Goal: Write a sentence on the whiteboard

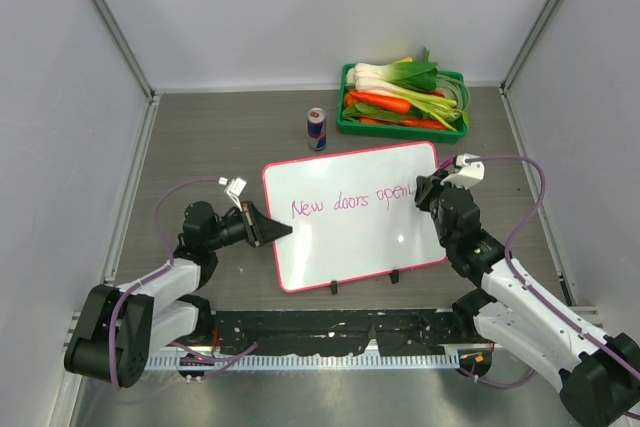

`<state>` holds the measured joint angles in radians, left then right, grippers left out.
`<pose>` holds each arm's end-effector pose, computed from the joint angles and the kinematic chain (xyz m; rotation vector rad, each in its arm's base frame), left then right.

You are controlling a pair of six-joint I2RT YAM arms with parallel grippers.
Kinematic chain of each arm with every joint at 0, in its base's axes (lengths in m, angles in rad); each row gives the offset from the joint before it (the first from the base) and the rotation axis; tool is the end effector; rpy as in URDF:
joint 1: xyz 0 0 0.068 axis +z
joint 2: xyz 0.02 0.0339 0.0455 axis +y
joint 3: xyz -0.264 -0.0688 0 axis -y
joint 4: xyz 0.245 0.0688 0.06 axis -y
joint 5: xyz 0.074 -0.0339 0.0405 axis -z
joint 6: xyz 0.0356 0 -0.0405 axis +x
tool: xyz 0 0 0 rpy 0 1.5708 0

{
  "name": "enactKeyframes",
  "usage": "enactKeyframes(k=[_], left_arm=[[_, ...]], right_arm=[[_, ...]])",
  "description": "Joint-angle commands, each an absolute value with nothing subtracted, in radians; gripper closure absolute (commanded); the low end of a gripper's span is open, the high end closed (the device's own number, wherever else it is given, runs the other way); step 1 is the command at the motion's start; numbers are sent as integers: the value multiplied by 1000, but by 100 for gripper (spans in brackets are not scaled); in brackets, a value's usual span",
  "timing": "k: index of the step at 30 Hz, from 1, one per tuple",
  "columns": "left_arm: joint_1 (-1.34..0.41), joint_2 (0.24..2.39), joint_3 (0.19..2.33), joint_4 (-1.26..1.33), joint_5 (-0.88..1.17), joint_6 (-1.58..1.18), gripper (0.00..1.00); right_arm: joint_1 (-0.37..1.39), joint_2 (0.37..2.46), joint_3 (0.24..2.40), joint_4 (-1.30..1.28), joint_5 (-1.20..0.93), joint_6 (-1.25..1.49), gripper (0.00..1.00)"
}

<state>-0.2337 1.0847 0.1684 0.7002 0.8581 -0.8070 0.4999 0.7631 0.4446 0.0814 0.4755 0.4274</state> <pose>0.1771 -0.0698 0.1682 0.1299 1.9674 -1.4744 0.1687 0.0736 0.2514 0.2710 1.7667 0.2375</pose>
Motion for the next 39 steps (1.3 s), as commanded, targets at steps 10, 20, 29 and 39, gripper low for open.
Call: enactKeyframes(k=[10,20,29,39], left_arm=[[-238,1094,175,660,795,-696,100],[-239,1094,175,657,796,-696,100],[-238,1094,175,657,796,-696,100],[-239,1092,175,658,795,-696,100]], right_arm=[[495,732,564,71,457,431,99],[495,847,601,136,492,408,99],[495,876,566,164,522,414,99],[495,881,545,150,531,407,99]])
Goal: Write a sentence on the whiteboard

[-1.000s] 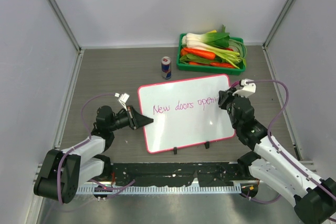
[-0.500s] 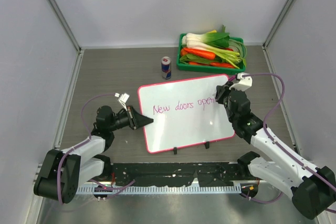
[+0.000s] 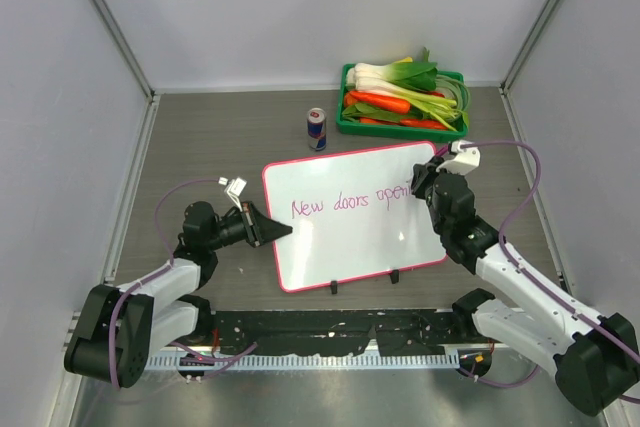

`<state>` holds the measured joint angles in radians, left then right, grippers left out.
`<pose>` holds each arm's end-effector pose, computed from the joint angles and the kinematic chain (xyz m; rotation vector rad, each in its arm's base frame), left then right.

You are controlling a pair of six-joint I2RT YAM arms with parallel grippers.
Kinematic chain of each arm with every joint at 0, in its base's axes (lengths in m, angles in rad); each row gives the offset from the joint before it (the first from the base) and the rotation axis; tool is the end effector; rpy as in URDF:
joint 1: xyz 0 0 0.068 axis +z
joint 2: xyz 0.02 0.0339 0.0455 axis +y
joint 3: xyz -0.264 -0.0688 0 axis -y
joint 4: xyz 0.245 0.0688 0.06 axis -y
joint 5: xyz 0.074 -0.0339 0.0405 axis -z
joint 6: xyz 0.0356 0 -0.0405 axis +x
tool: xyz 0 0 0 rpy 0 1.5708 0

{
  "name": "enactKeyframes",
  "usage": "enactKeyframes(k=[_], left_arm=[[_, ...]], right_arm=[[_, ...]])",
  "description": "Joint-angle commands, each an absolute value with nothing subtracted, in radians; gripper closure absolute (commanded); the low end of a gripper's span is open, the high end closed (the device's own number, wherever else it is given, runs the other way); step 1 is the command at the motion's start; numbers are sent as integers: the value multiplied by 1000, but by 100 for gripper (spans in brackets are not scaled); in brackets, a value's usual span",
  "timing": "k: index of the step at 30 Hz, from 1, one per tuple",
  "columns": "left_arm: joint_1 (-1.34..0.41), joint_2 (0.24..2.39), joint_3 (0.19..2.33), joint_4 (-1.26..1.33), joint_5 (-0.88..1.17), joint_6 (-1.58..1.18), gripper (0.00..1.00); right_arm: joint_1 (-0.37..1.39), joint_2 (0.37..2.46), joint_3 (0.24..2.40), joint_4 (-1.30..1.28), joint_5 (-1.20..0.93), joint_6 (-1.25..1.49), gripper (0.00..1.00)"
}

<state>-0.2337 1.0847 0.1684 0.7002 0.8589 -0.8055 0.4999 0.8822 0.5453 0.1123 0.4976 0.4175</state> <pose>0.1770 -0.0699 0.1682 0.1320 1.9669 -1.4741 0.1889 0.0838 0.2695 0.2801 1.7506 0.2176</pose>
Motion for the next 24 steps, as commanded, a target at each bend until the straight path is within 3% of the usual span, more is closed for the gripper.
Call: enactKeyframes(k=[1,24], left_arm=[[-239,1092,175,658,795,-696,100],[-238,1094,175,657,795,-696,100]], right_arm=[[495,881,545,144,531,407,99],[495,759,525,97,568,423,99]])
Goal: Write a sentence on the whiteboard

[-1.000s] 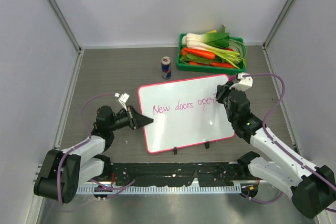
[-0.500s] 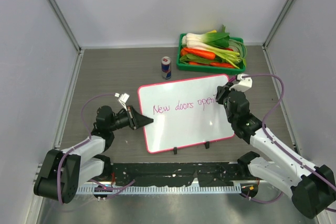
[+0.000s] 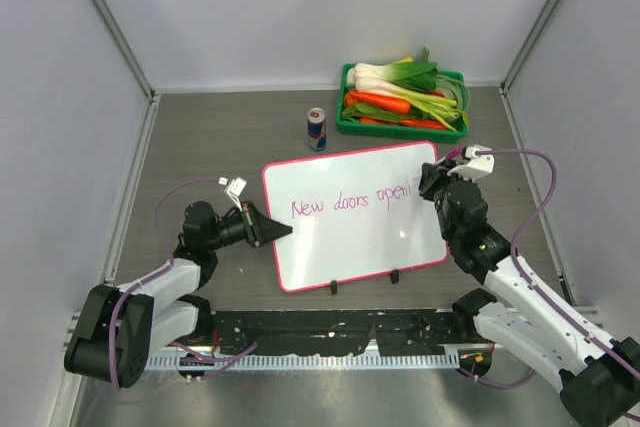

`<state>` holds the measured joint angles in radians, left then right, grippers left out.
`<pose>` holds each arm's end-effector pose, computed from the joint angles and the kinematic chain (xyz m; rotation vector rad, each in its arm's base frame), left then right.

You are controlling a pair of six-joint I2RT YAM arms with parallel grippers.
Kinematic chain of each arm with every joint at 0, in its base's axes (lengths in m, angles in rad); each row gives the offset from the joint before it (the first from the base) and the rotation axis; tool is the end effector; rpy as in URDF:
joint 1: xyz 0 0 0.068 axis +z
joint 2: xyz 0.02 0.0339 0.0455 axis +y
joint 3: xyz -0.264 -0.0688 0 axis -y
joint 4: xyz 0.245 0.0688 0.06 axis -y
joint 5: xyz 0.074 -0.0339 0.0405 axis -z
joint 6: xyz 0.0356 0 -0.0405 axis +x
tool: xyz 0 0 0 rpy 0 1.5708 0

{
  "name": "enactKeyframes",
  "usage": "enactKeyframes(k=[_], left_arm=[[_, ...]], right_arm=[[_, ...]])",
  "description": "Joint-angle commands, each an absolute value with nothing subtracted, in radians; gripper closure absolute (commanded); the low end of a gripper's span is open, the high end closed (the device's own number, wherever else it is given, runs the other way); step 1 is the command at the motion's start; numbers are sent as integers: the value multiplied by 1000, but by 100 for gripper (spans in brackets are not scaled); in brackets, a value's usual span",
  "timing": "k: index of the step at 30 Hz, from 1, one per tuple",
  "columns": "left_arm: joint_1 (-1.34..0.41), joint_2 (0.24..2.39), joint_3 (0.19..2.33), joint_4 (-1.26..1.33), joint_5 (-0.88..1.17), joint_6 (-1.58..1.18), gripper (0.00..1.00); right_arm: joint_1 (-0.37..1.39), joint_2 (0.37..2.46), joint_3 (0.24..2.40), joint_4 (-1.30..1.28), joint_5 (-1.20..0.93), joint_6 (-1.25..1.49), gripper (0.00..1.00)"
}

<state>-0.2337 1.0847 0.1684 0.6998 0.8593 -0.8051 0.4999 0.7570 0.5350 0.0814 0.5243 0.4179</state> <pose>0.1770 -0.0699 0.1682 0.1325 1.9672 -1.4742 0.1701 0.0726 0.2847 0.3173 1.6682 0.2383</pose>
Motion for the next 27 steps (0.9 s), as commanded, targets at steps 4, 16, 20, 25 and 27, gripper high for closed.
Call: enactKeyframes(k=[4,16,20,25,27], left_arm=[[-238,1094,175,658,793,-696,100],[-239,1094,175,657,796,-696,100],[-238,1094,175,658,795,-696,100],[-238,1091,175,655,796,-696,100],[-238,1091,173,657,795,-696,100]], right_arm=[[492,765,519,103,580,416,99],[486,813,511,143,561,422,99],[483,828,502,150,558,423,99],[479,836,491,150,558,422,99],[477,838,485,149,552,426,99]])
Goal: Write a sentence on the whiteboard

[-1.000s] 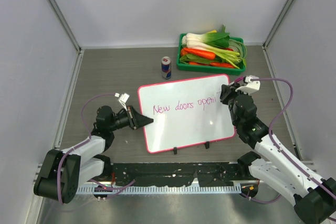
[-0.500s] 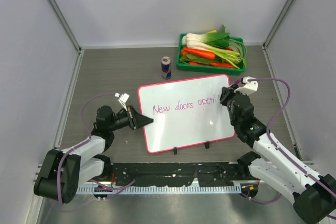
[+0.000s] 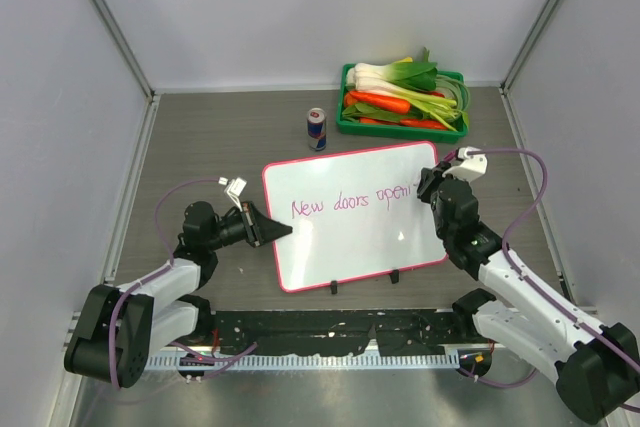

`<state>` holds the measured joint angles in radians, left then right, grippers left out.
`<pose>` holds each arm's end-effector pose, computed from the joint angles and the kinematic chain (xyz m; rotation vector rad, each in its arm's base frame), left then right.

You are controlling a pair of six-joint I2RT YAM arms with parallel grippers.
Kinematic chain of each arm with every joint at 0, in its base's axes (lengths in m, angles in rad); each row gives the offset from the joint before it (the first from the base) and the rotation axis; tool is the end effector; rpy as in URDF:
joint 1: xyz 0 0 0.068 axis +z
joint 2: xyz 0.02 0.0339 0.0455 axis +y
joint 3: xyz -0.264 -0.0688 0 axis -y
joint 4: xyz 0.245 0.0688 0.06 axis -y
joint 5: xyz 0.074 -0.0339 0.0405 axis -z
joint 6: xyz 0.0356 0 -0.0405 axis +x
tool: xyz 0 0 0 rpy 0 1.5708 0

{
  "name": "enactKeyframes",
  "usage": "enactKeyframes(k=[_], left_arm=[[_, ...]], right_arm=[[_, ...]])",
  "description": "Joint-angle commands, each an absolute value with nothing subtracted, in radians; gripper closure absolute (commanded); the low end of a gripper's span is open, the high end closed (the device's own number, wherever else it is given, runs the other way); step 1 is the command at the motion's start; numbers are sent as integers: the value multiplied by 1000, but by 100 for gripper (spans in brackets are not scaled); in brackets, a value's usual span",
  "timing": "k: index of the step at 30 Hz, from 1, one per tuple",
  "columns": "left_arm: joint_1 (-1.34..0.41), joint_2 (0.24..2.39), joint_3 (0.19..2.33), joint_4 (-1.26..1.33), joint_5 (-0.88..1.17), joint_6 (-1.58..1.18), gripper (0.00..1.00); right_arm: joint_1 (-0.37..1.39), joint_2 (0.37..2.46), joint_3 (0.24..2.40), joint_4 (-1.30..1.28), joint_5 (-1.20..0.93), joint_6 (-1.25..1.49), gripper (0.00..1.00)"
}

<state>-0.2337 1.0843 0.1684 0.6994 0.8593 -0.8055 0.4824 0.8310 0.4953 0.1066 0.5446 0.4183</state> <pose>0.1770 -0.0698 0.1682 0.1321 1.9673 -1.4745 0.1812 0.0740 0.2607 0.3272 1.7386 0.1625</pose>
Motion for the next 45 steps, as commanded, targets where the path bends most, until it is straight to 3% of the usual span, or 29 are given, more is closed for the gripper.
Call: enactKeyframes(k=[1,23,45], left_arm=[[-239,1091,173,657,796,-696,100],[-241,1089,173,657,796,-696,100],[-238,1088,173,655,796,-696,100]], right_arm=[[476,835,483,147,549,426,99],[476,755,413,63,489,457,99],[474,831,531,124,571,400,99]])
